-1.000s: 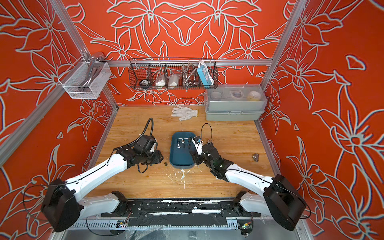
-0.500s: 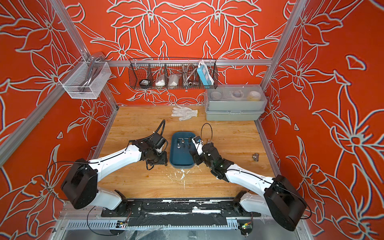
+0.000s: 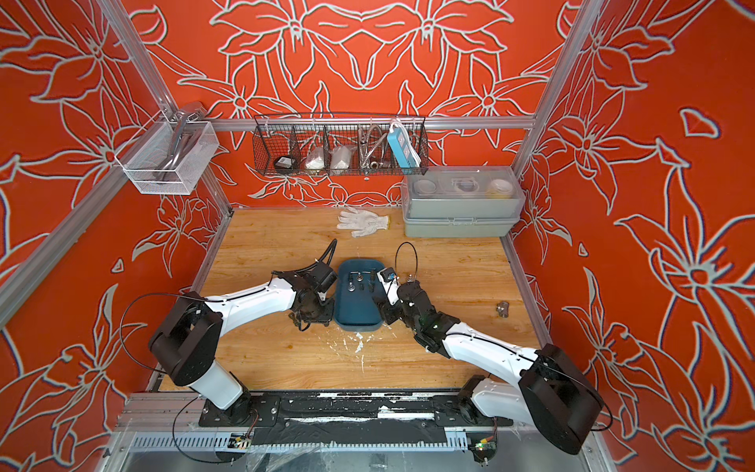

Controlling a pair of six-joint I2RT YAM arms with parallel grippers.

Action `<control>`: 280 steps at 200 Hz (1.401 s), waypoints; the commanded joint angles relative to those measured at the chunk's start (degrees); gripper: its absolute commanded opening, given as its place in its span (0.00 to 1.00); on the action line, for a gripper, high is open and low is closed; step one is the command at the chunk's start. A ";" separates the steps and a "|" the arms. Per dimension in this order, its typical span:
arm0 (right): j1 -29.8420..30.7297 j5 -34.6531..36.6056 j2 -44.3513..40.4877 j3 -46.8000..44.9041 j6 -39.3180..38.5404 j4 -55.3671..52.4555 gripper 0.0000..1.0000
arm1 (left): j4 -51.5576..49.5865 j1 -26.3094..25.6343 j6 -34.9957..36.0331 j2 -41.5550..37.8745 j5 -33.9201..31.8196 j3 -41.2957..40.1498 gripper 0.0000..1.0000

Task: Put the chess pieces into the storage box
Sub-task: Pick up the chess piece at the center of the board.

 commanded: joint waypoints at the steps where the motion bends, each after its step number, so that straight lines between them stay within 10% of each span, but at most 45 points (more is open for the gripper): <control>1: 0.35 0.46 -0.95 1.22 -0.84 -0.39 0.61 | -1.55 -1.20 0.36 0.97 -1.88 1.38 0.32; 280: 0.33 1.58 -1.22 1.36 0.48 -0.48 0.61 | -6.69 -2.39 0.94 -1.53 -7.44 2.99 0.11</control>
